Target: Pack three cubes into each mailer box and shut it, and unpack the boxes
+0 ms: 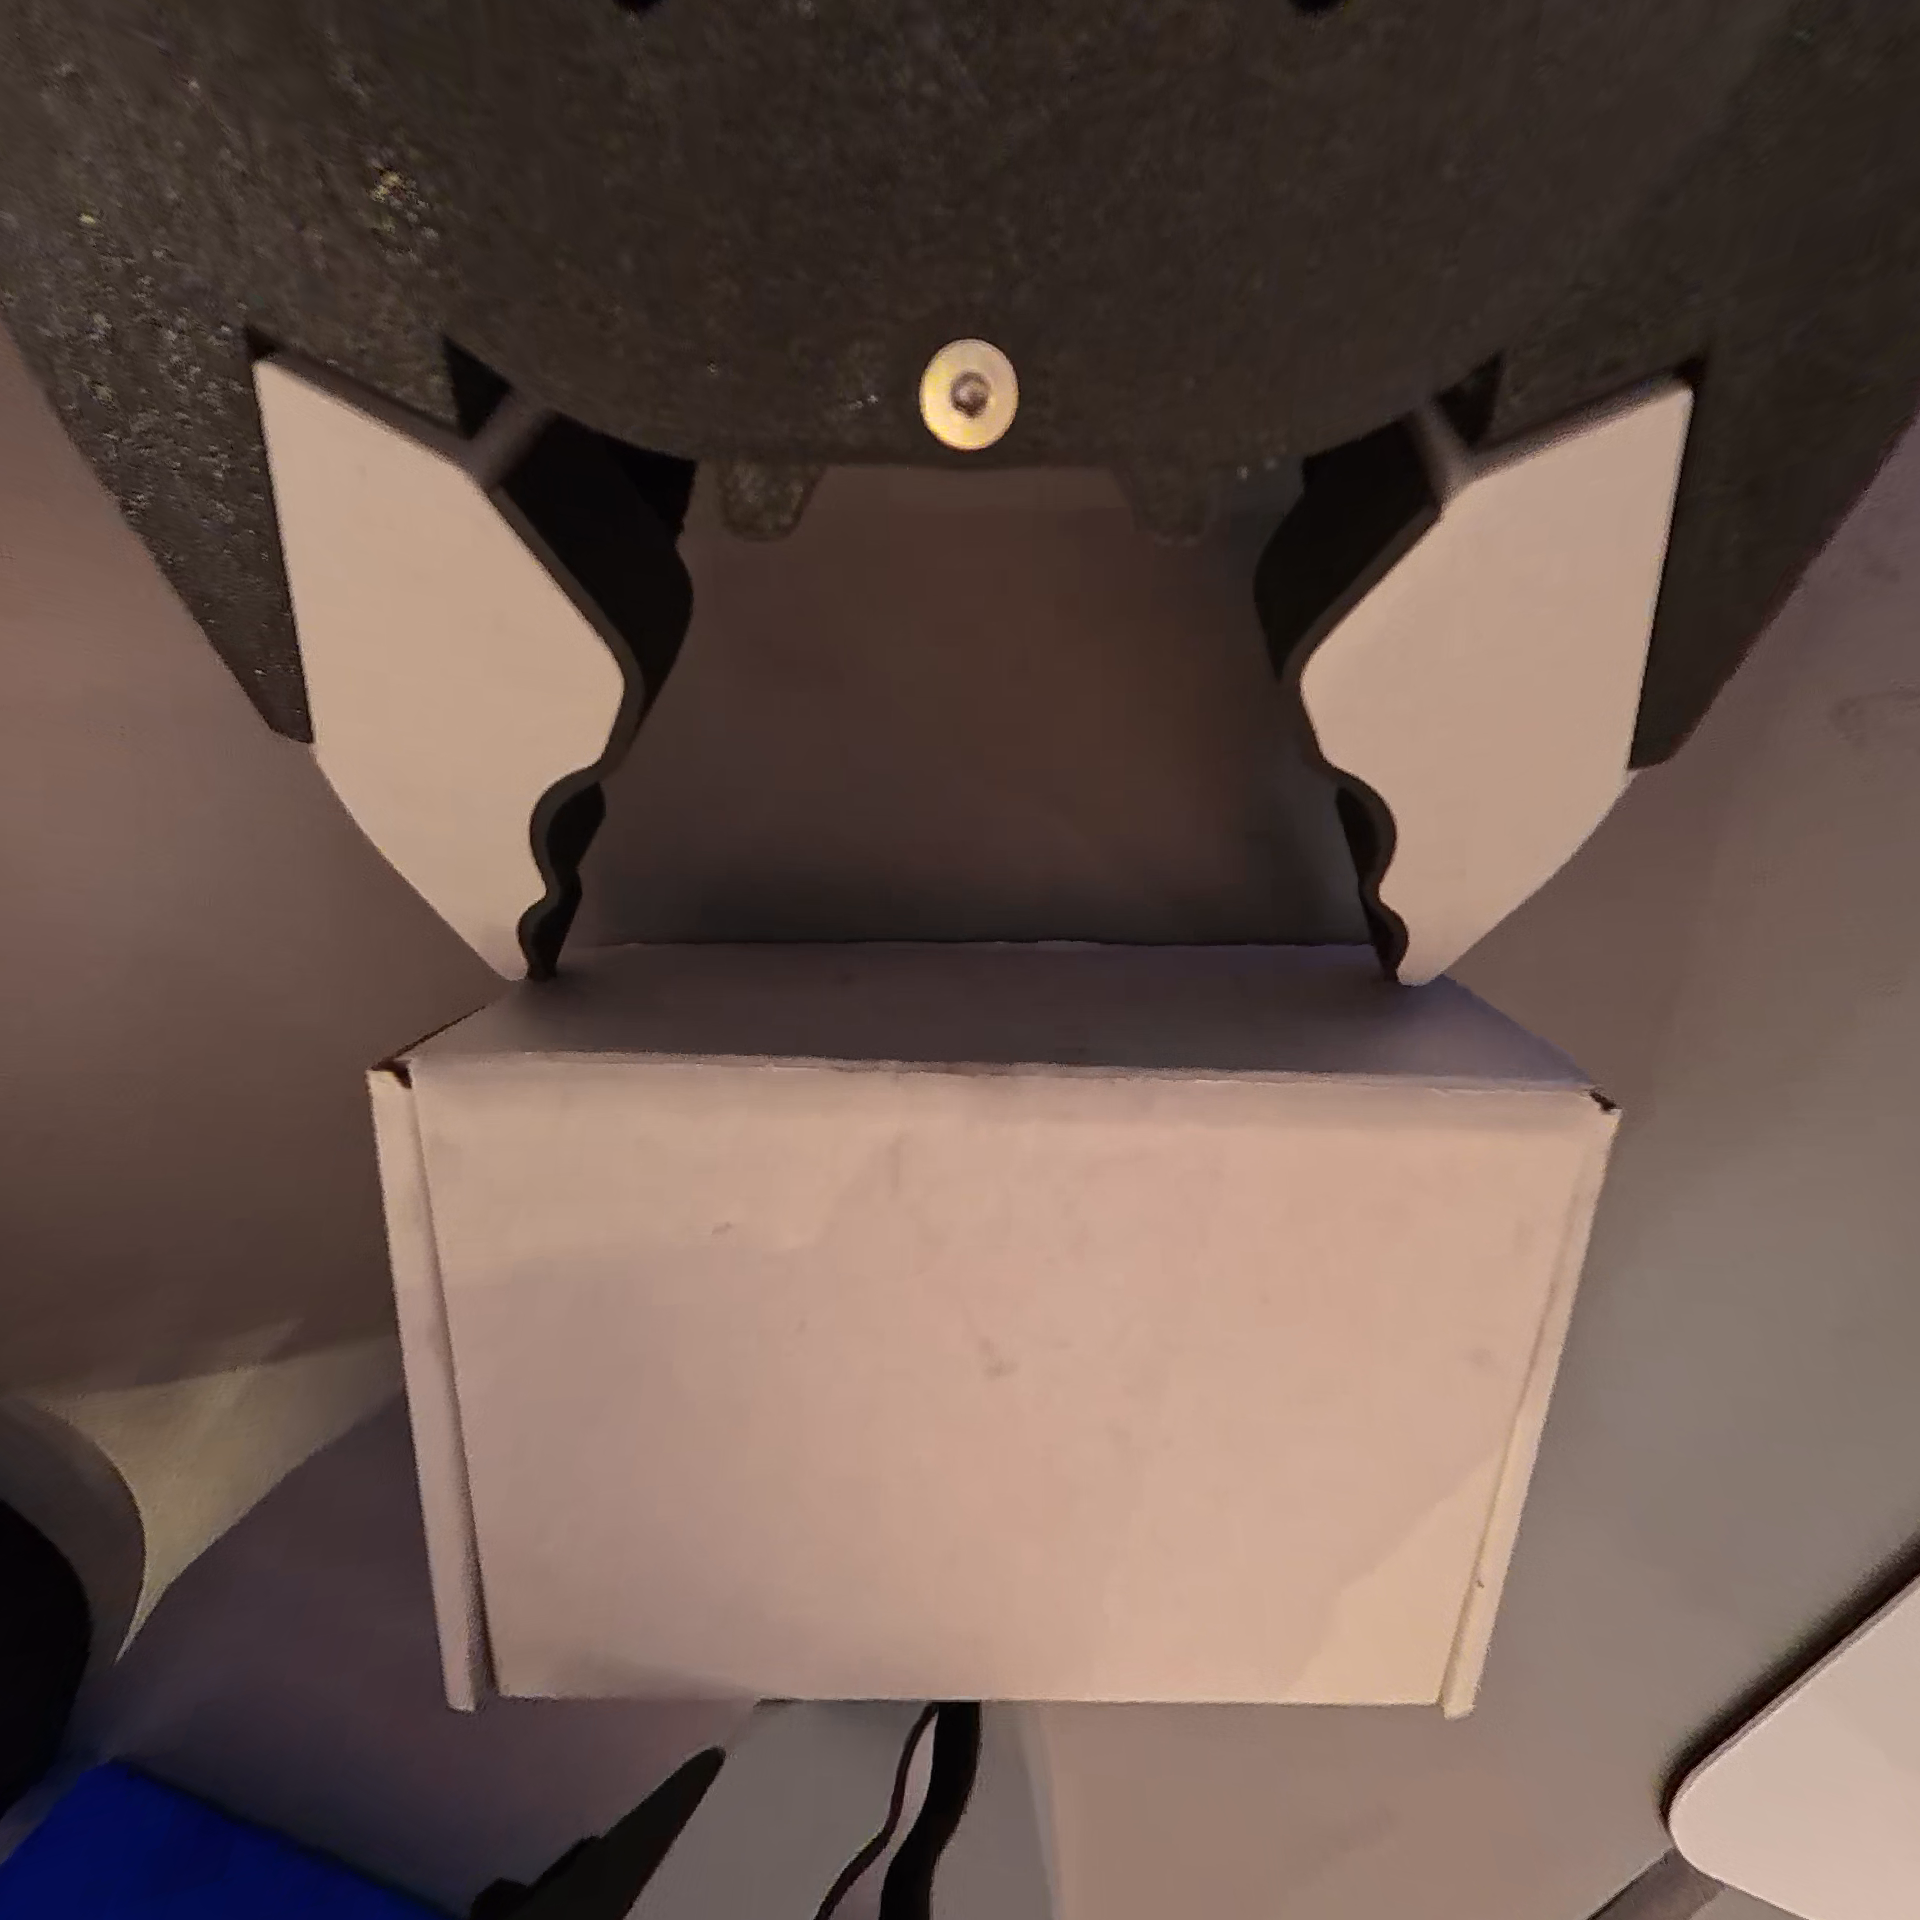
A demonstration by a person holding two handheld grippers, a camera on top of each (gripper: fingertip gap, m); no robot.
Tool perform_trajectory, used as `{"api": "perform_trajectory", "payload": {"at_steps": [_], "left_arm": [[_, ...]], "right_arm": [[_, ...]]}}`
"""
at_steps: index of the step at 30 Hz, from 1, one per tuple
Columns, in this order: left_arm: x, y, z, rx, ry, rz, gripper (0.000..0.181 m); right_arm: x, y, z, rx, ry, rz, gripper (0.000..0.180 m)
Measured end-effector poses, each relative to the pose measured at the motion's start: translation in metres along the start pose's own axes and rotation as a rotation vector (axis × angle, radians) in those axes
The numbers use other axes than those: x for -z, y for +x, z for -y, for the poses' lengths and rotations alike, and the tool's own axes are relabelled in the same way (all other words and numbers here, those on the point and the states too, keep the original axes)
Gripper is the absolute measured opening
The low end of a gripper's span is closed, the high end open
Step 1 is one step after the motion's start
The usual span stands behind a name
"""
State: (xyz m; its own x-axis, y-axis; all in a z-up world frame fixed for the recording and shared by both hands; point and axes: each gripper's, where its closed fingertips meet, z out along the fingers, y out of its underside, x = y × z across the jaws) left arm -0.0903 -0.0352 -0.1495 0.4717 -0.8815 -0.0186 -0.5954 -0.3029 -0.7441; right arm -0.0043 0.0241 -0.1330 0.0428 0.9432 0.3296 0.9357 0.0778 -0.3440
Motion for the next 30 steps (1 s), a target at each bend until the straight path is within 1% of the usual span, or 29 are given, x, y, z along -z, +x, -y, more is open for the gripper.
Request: {"api": "perform_trajectory", "payload": {"at_steps": [3, 4, 8, 13, 16, 18, 20, 24, 30], "left_arm": [[-0.001, 0.002, 0.0, -0.026, -0.006, -0.025, 0.141], [-0.003, 0.004, -0.001, -0.043, -0.019, -0.04, 0.146], [-0.003, 0.004, -0.001, -0.056, -0.016, -0.048, 0.145], [-0.003, 0.001, -0.005, -0.083, -0.036, -0.015, 0.145], [-0.004, 0.0, -0.006, -0.088, -0.046, -0.013, 0.144], [-0.004, -0.002, -0.007, -0.08, -0.054, -0.003, 0.139], [-0.005, -0.004, -0.009, -0.078, -0.071, 0.008, 0.138], [-0.004, -0.008, -0.011, -0.073, -0.091, 0.022, 0.145], [-0.004, -0.002, -0.012, -0.073, -0.106, 0.017, 0.145]], "right_arm": [[0.001, -0.003, 0.001, 0.043, -0.003, 0.007, 0.001], [0.002, -0.008, 0.004, 0.069, 0.009, 0.025, 0.001], [0.001, -0.008, 0.001, 0.092, -0.021, 0.009, 0.001], [-0.003, -0.007, 0.004, 0.026, 0.069, 0.016, 0.001], [-0.008, -0.006, 0.001, 0.048, 0.061, 0.011, 0.001], [-0.014, -0.001, -0.003, 0.066, 0.031, -0.024, 0.001], [-0.019, 0.002, -0.002, 0.071, 0.022, -0.045, 0.001], [-0.025, 0.003, 0.003, 0.101, 0.054, -0.051, 0.001], [-0.024, -0.002, 0.002, 0.138, 0.084, -0.031, 0.001]]}}
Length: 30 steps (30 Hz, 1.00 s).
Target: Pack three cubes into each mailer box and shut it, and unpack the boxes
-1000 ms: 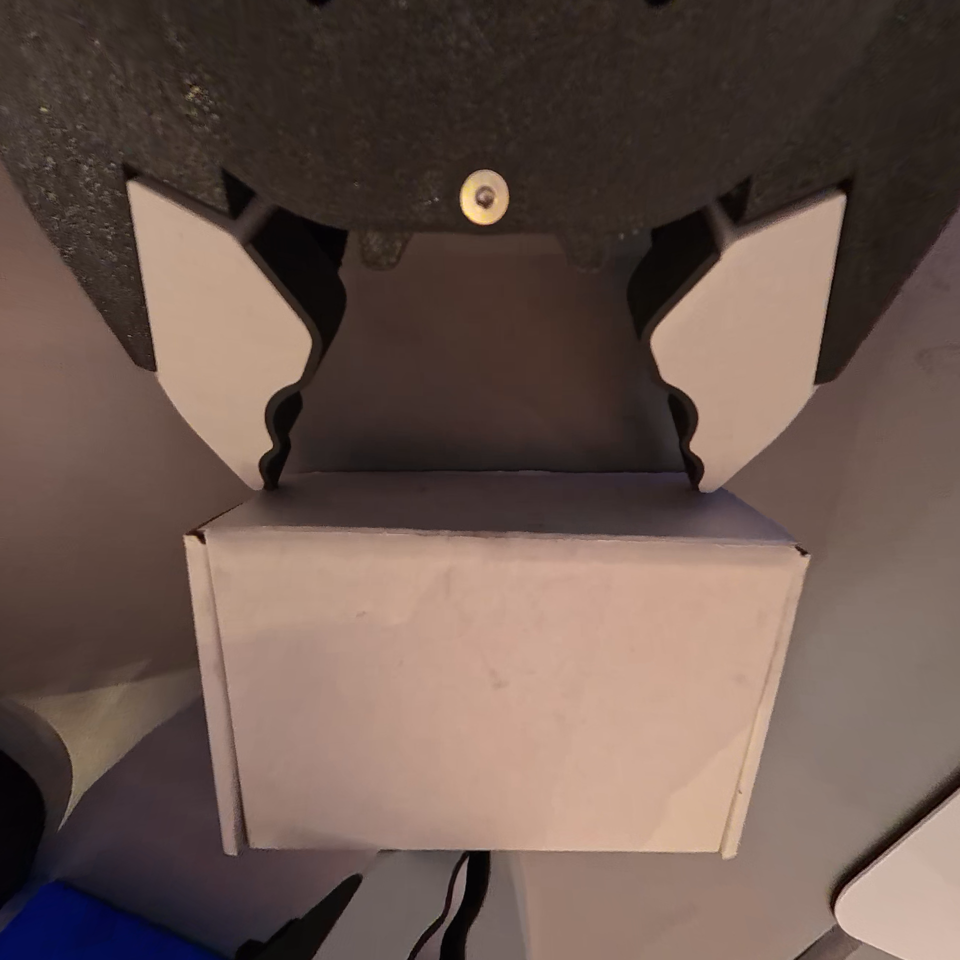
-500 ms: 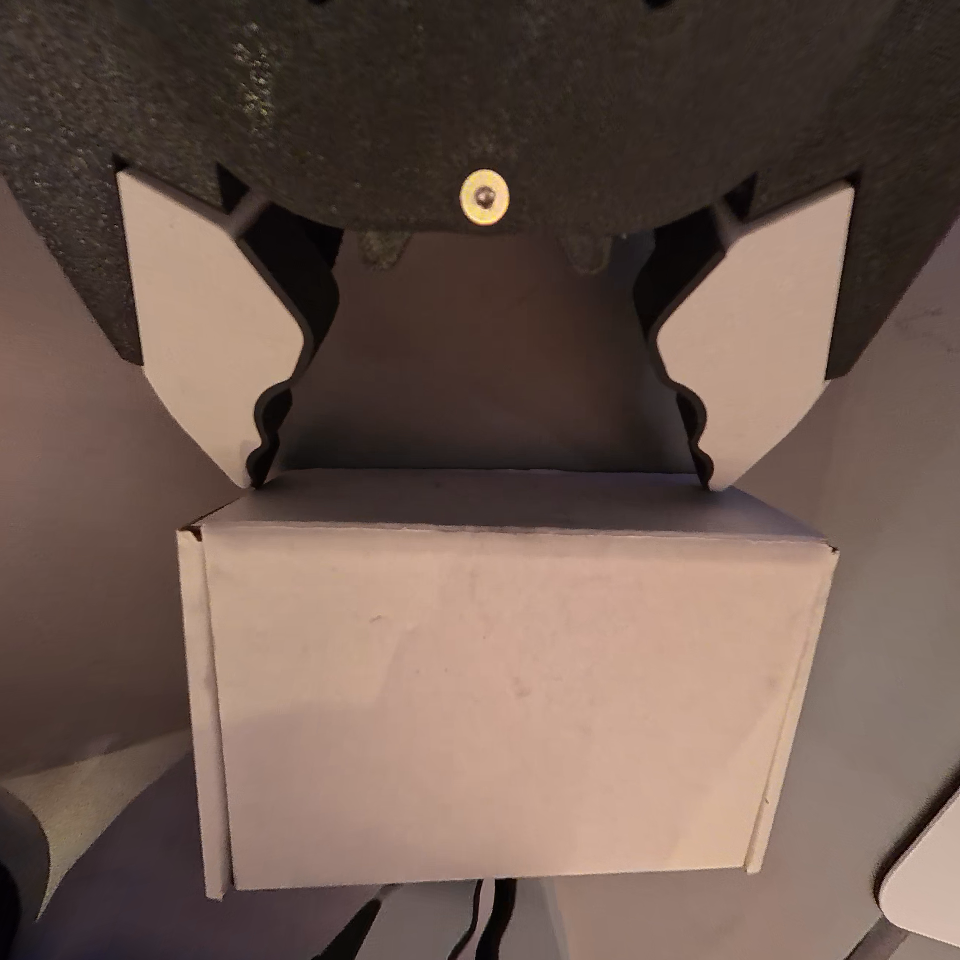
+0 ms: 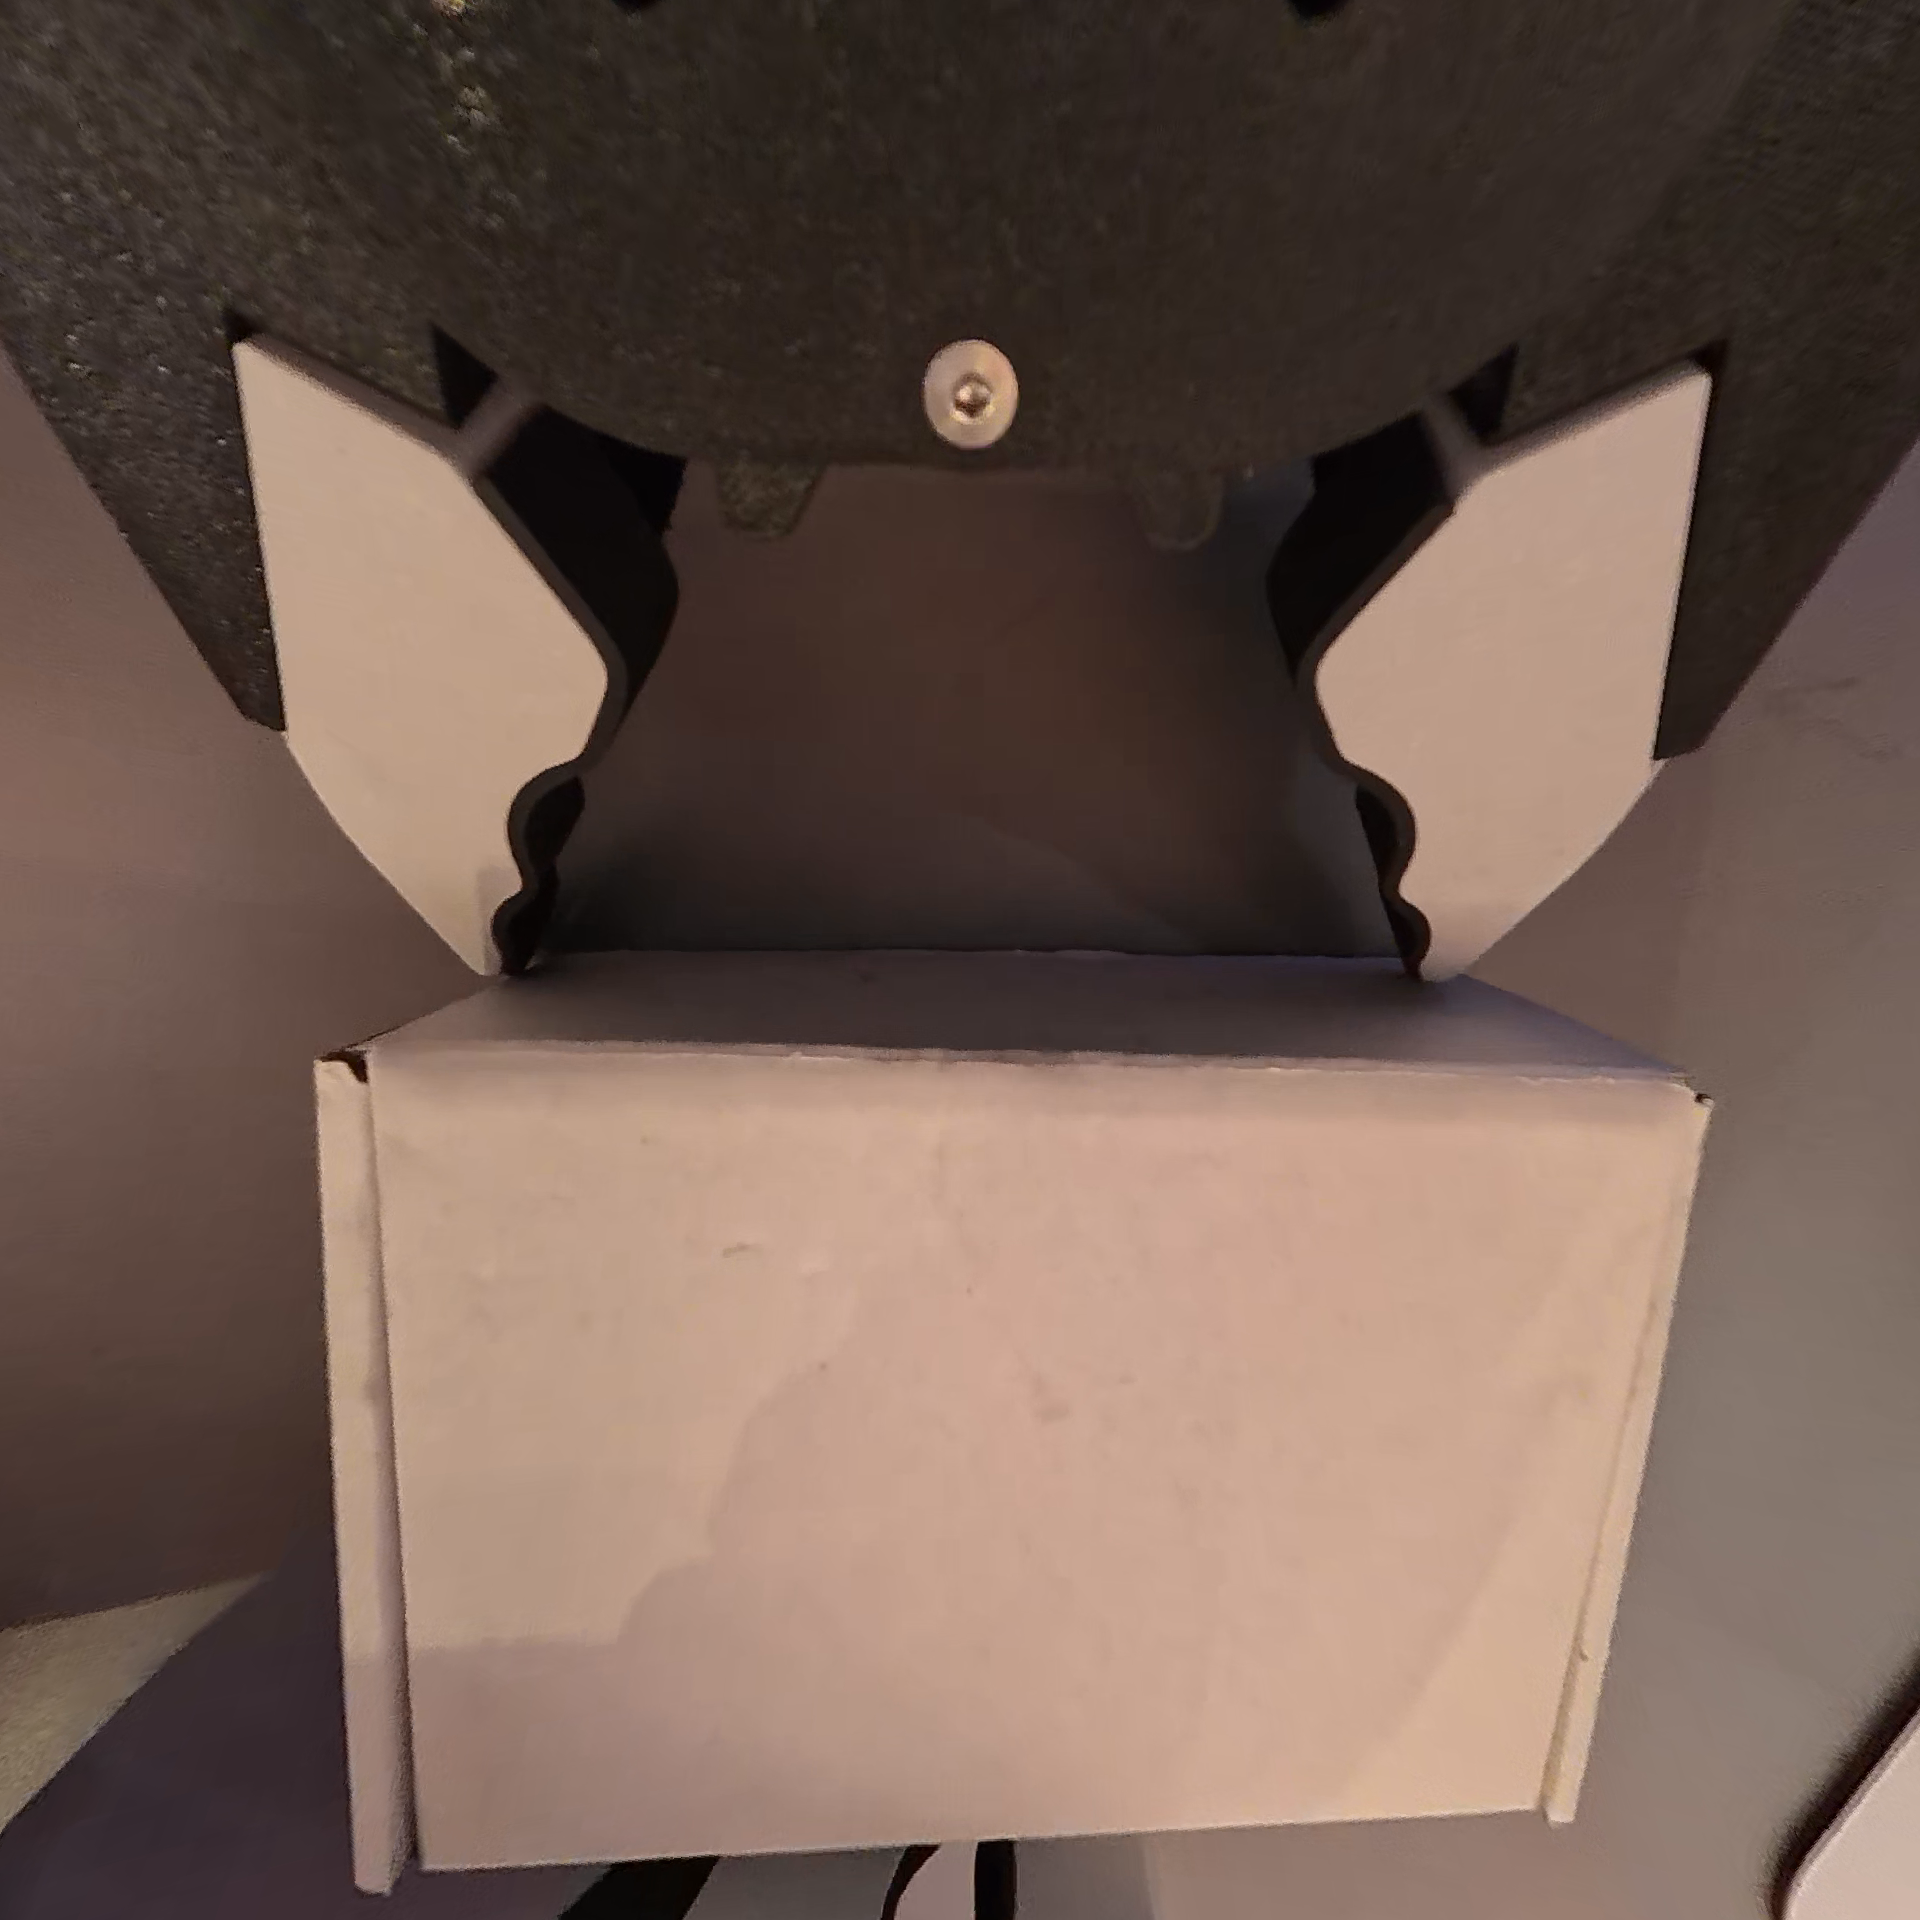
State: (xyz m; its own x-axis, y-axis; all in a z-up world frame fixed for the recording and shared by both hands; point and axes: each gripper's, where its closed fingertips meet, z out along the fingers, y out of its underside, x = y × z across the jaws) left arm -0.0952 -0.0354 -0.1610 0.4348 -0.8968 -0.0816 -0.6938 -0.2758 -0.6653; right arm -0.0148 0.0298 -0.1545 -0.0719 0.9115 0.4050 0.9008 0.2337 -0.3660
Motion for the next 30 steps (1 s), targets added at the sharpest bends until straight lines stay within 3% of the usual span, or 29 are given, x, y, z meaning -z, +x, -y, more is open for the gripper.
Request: {"api": "perform_trajectory", "payload": {"at_steps": [5, 9, 12, 16, 30], "left_arm": [[0.011, 0.014, -0.002, -0.036, -0.022, -0.007, 0.137], [0.023, 0.003, 0.009, 0.027, 0.047, -0.001, 0.133], [0.021, -0.008, 0.005, 0.018, -0.017, 0.043, 0.129], [0.008, -0.006, -0.004, -0.033, -0.105, 0.033, 0.135], [0.006, 0.0, -0.008, -0.002, -0.077, -0.024, 0.138]], "right_arm": [[0.003, -0.004, -0.004, -0.033, 0.024, 0.017, 0.001], [0.002, -0.001, -0.005, -0.03, 0.028, 0.006, 0.001], [0.001, -0.001, -0.002, -0.022, 0.032, 0.01, 0.001], [0.0, -0.005, 0.005, 0.0, 0.073, 0.044, 0.001], [0.001, -0.009, 0.008, 0.027, 0.075, 0.054, 0.001]]}}
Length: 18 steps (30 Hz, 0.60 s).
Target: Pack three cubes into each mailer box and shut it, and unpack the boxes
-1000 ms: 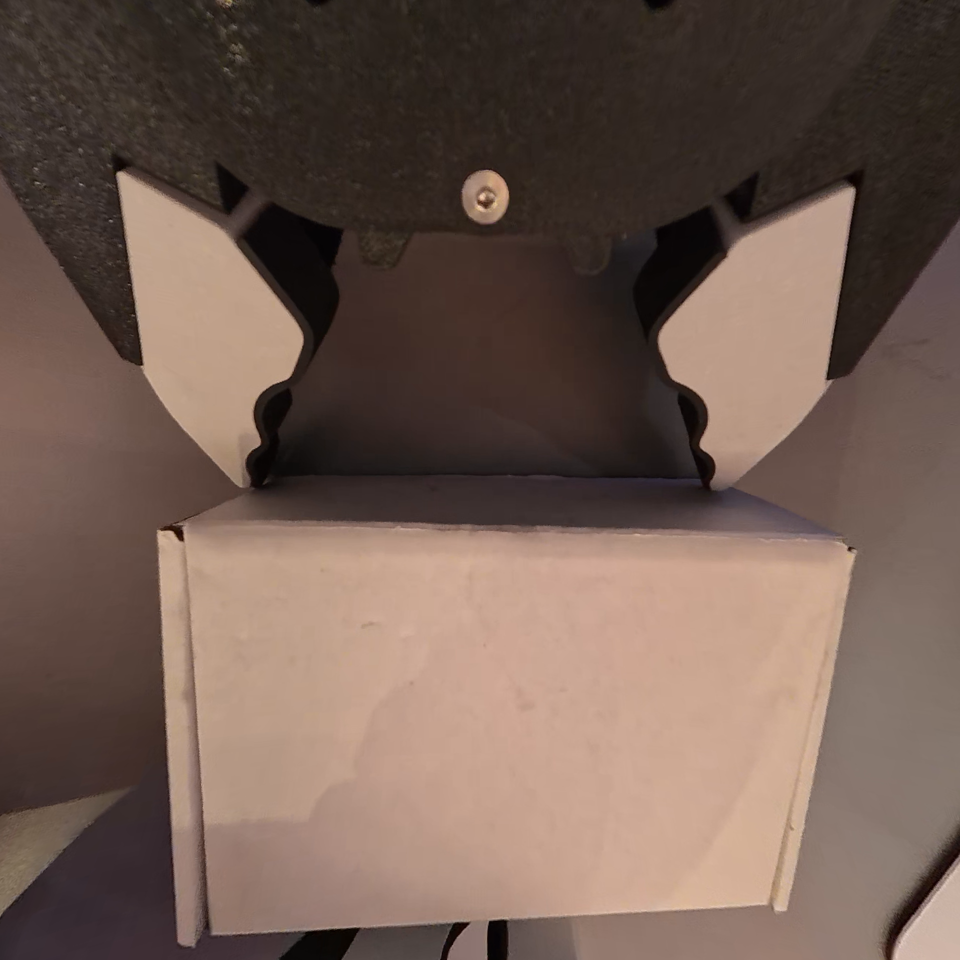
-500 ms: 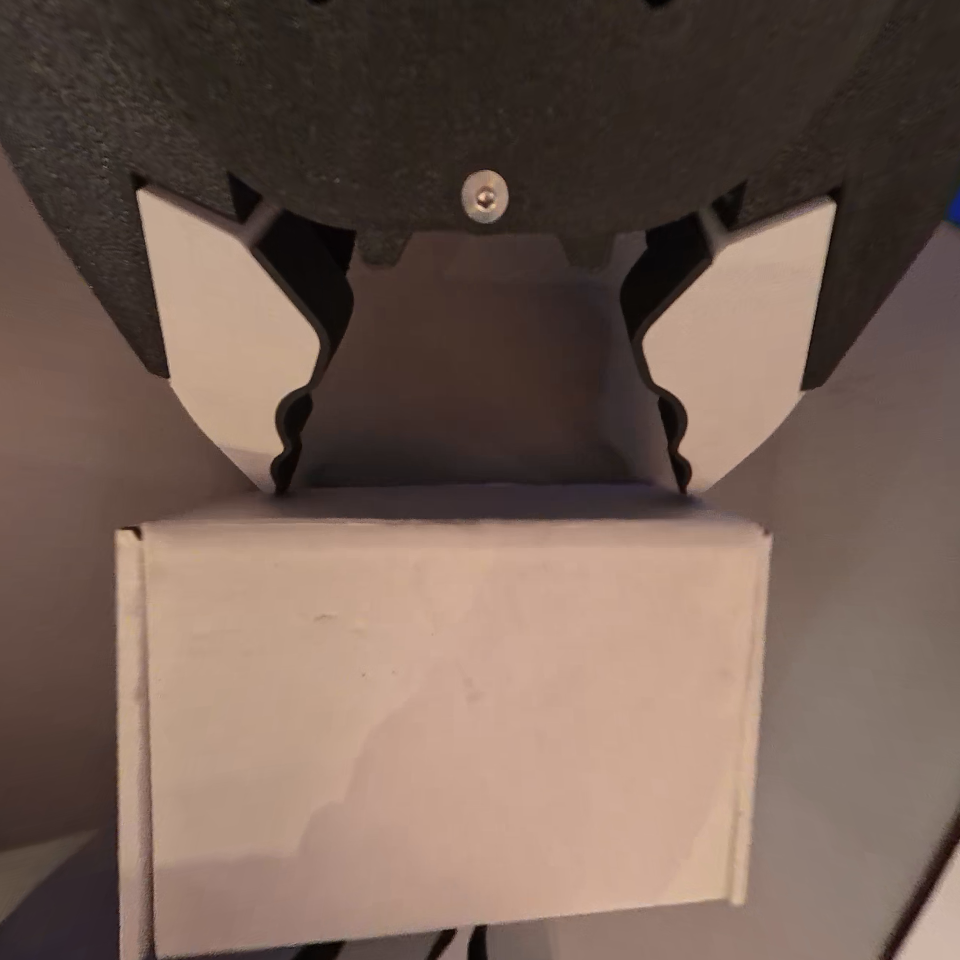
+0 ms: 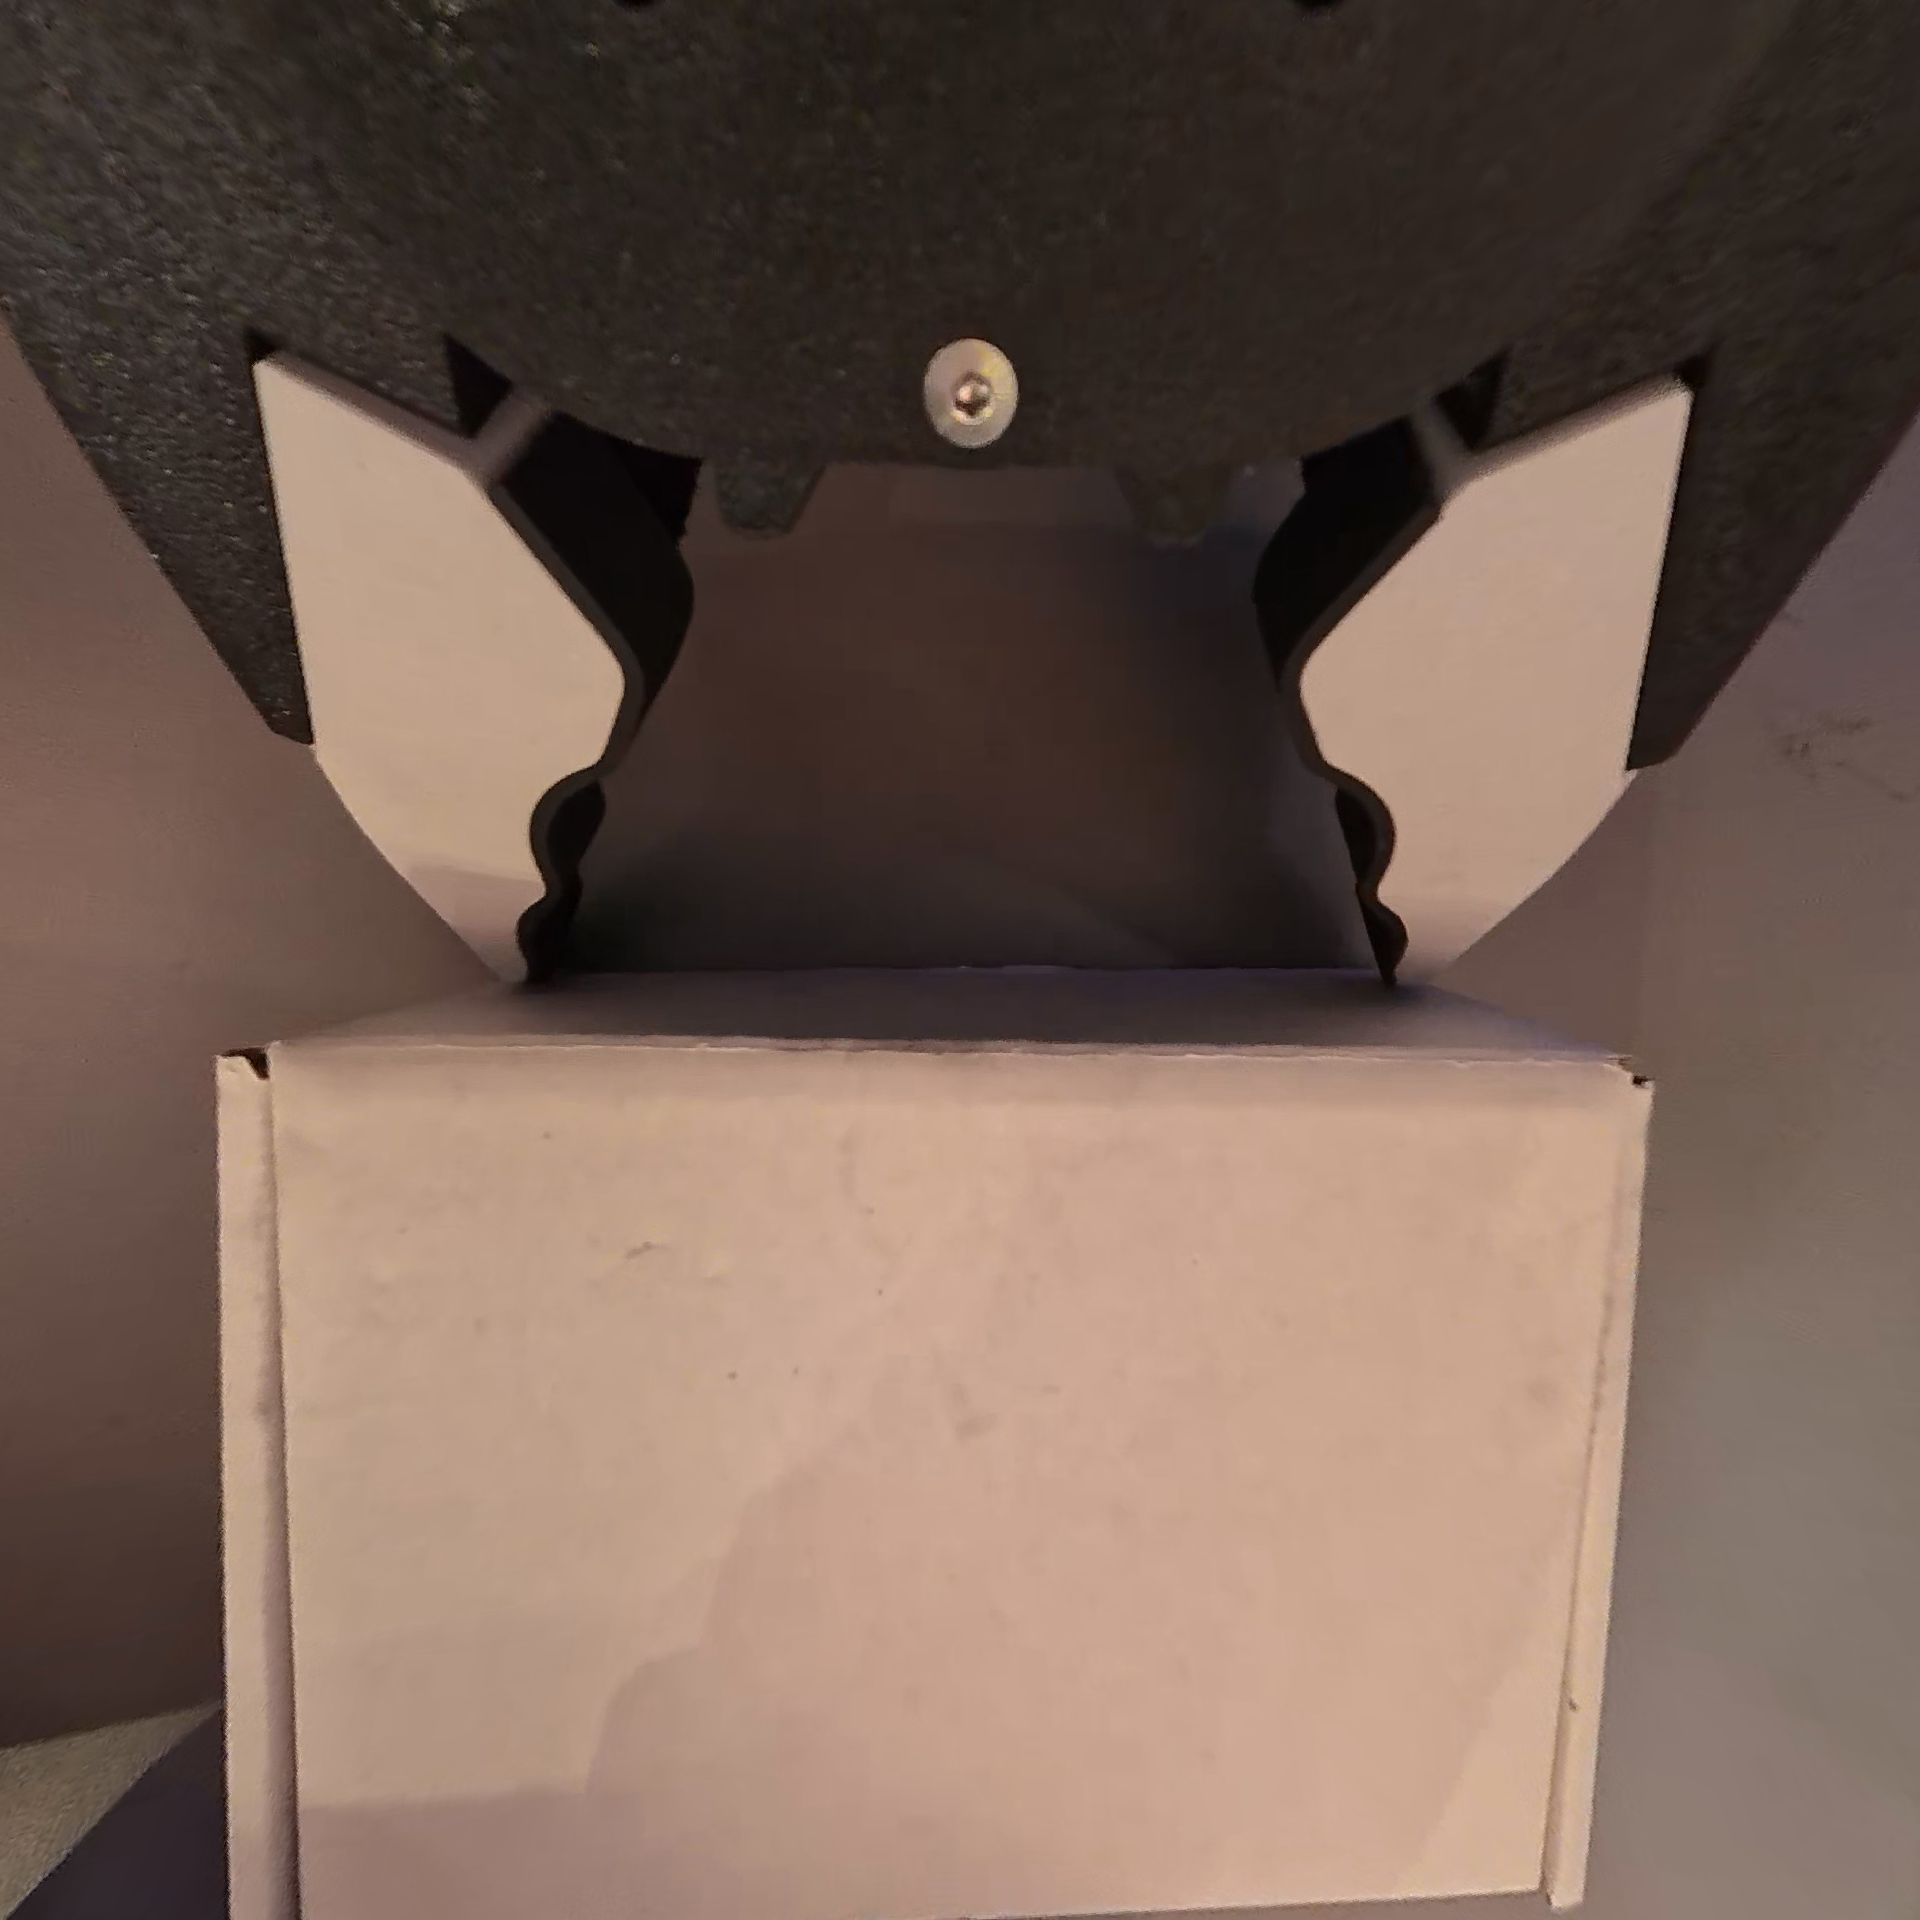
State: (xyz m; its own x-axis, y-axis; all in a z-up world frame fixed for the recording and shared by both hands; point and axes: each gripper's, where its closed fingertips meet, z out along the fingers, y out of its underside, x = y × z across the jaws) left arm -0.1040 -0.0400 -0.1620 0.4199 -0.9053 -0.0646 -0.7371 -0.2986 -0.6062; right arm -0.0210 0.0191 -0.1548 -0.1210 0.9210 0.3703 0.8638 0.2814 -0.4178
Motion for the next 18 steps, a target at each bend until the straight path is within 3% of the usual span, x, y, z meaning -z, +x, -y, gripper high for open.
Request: {"api": "perform_trajectory", "payload": {"at_steps": [9, 18], "left_arm": [[-0.002, 0.003, 0.002, 0.005, 0.014, -0.013, 0.138], [-0.0018, 0.004, 0.0011, 0.011, 0.035, -0.014, 0.139]], "right_arm": [[-0.0003, -0.0006, 0.0025, 0.043, -0.053, -0.016, 0.0], [0.0001, -0.0023, 0.0018, -0.038, 0.005, 0.01, 0.001]]}}
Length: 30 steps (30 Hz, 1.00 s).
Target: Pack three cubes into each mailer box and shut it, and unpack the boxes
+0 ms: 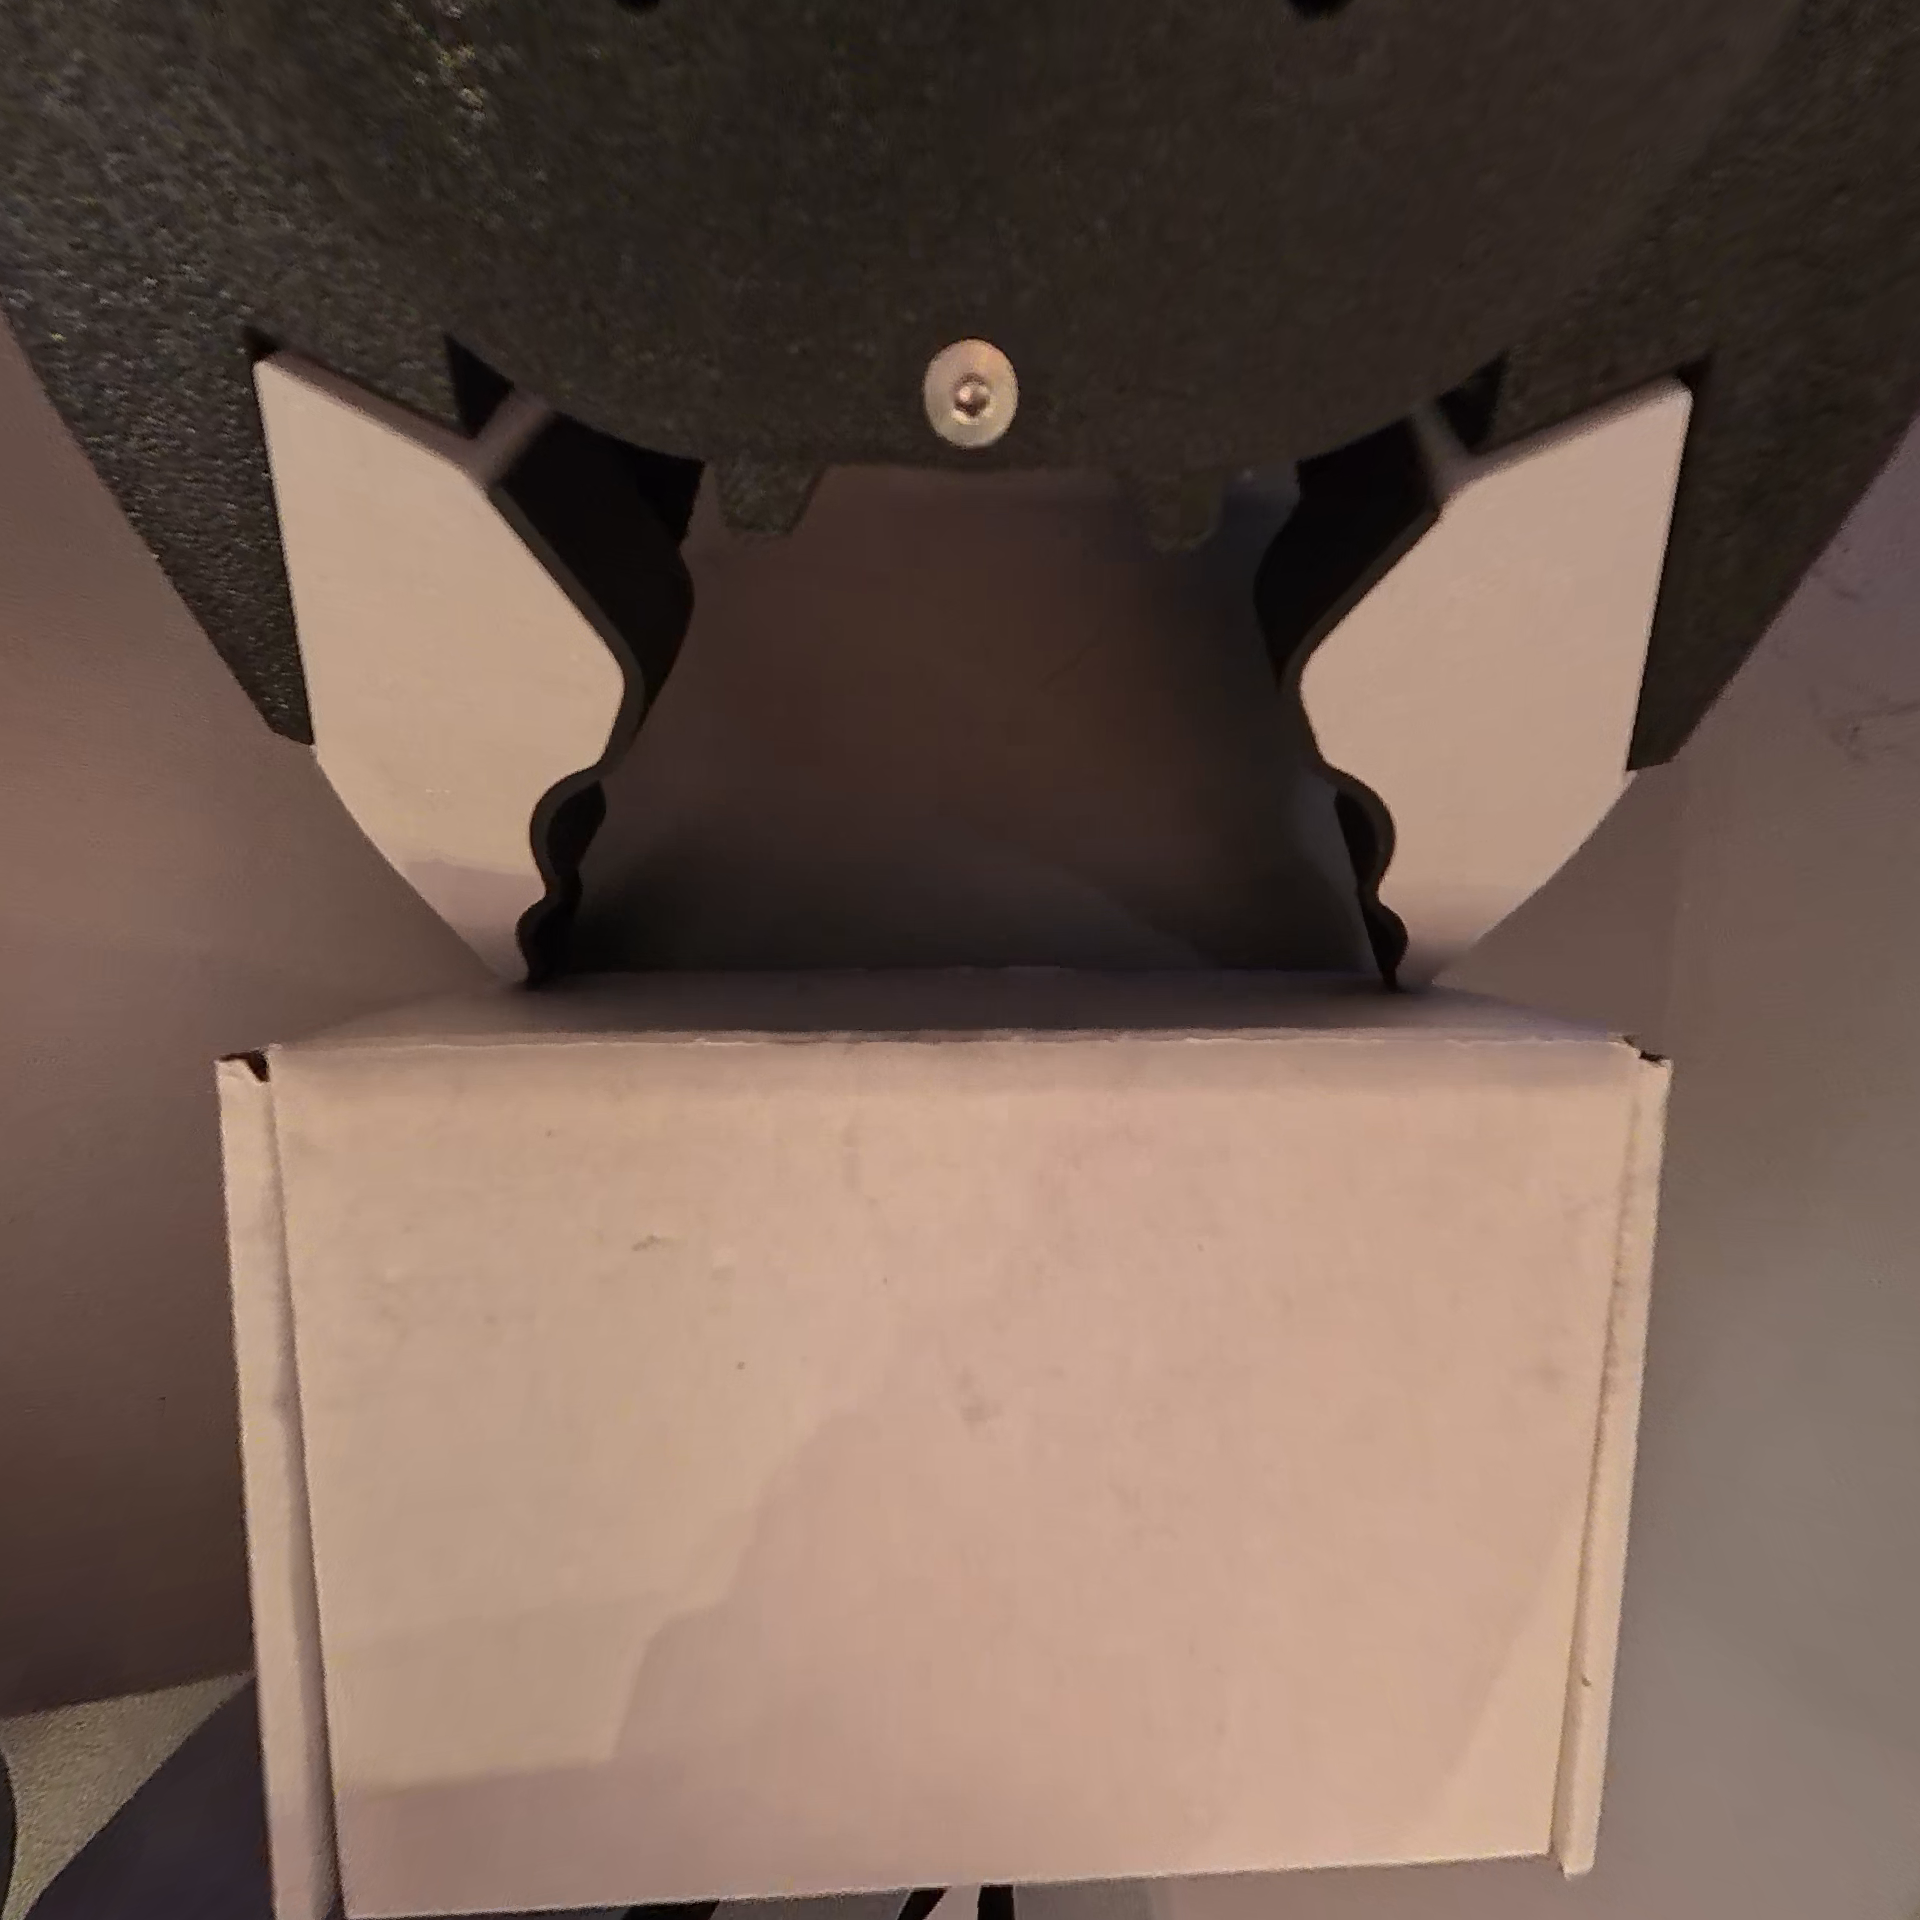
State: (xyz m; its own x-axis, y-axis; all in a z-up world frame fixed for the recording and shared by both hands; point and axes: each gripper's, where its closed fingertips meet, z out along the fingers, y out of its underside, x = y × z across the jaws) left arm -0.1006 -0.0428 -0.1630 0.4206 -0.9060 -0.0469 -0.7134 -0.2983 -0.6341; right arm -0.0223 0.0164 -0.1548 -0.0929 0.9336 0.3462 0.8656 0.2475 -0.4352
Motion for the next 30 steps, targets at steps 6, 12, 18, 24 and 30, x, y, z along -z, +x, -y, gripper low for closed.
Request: {"api": "perform_trajectory", "payload": {"at_steps": [6, 12, 18, 24, 30], "left_arm": [[-0.002, 0.002, 0.0, 0.017, 0.002, -0.014, 0.139], [-0.002, 0.002, -0.001, 0.011, -0.019, -0.018, 0.139], [0.0, 0.018, -0.003, 0.079, -0.038, 0.019, 0.134], [-0.01, 0.052, 0.013, 0.033, 0.015, -0.037, 0.138], [0.024, 0.024, 0.048, 0.143, 0.254, 0.031, 0.133]], "right_arm": [[0.0, -0.003, 0.002, -0.019, 0.011, 0.015, 0.0], [0.0, -0.002, 0.0, 0.036, -0.07, -0.012, 0.001], [0.024, 0.035, -0.009, -0.038, -0.165, -0.223, 0.001], [0.107, 0.065, 0.007, -0.27, -0.055, -0.462, 0.029], [0.122, 0.028, 0.011, -0.543, 0.002, -0.34, 0.055]]}}
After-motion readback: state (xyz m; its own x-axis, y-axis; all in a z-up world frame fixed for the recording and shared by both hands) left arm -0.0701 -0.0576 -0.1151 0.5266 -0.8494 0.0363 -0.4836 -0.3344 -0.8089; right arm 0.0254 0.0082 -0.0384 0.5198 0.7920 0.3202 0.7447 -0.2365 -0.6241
